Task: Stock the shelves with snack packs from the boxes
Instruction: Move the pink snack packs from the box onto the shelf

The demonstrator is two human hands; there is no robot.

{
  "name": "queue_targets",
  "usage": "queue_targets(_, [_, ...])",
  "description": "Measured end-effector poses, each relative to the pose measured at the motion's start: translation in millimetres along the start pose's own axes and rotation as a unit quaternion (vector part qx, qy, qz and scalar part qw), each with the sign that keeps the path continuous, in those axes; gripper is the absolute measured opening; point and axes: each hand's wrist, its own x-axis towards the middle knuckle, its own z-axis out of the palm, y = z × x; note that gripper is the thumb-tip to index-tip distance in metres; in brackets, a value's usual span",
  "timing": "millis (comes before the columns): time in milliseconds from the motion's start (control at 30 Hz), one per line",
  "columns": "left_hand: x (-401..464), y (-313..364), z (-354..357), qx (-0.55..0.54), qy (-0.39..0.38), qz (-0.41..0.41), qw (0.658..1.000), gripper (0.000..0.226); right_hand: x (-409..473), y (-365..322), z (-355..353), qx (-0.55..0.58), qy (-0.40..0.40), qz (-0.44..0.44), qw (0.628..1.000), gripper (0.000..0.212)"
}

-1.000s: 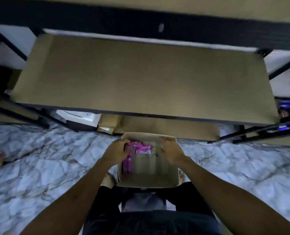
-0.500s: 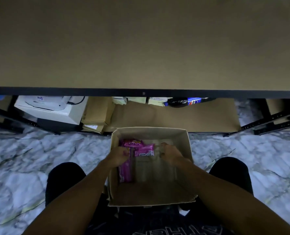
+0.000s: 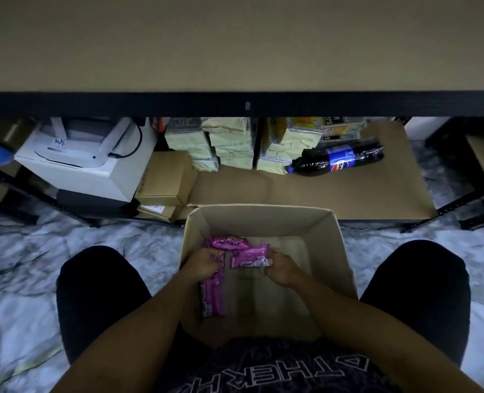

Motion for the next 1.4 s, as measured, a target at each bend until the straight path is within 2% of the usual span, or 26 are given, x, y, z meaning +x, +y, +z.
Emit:
queue_targets(167, [-2.9,-6.9,8.5,-0.013,0.016,0.0,1.0,0.022,-8.5,16.4,18.5,0.014,0.023,0.03,0.999,0.038])
queue_targets(267, [-10.1,-1.4,13.3,0.006,0.022,0.01,1.0,0.005,-15.1,17.0,25.3,0.016,0.03,0.035,0.999,0.038])
queue_targets(367, [-16.0,-3.0,22.3,-0.053,0.058,0.008,0.997,0.008,-17.9,15.2,33.9,0.036,0.042,0.008,0.998,0.039])
queue_targets(433, [-20.5,-18.1,29.4,-0.073,0.08,-0.007,0.994,0.02,-22.0,15.5,37.4,0.032,0.044,-0.007,0.998,0.037])
queue_targets(600, [-15.3,-43.1,39.8,-0.15,0.105,-0.054,0.982,0.028,-17.2,9.6,34.1,0.065,0.07,-0.006,0.995,0.031])
queue_targets(767, [3.6,-55.6,59.5,-0.089,0.068,-0.036,0.993,0.032,-17.5,25.3,55.0,0.073,0.061,0.029,0.995,0.034])
queue_targets(867, [21.7,-59.7,67.3,-0.113,0.066,-0.039,0.991,0.027,-11.7,44.6,62.2,0.106,0.069,0.087,0.988,0.036])
queue_targets(967, [39.1,-65.1,79.5,-0.128,0.064,-0.052,0.988,0.008,10.2,52.2,65.1,0.131,0.077,0.109,0.982,0.032])
queue_targets(1033, [50.1,-74.5,88.7,-0.127,0.063,-0.078,0.987,0.041,37.8,55.5,66.3,0.16,0.079,0.099,0.979,0.019])
queue_targets(1067, [58.1,-82.3,95.6,-0.135,0.053,-0.081,0.986,0.049,69.9,73.1,75.0,0.178,0.079,0.103,0.975,0.018])
queue_targets(1167, [68.0,-91.2,111.2,-0.137,0.068,-0.047,0.987,0.066,125.2,97.0,88.5,0.209,0.064,0.112,0.969,0.04])
queue_targets(1300, [74.7,-95.7,115.9,-0.134,0.014,-0.068,0.988,0.081,135.2,70.7,86.8,0.331,0.056,0.187,0.923,0.043])
queue_targets(1400, [92.7,-111.4,123.2,-0.062,0.039,-0.098,0.993,0.072,132.6,49.6,80.5,0.393,0.04,0.274,0.877,0.027])
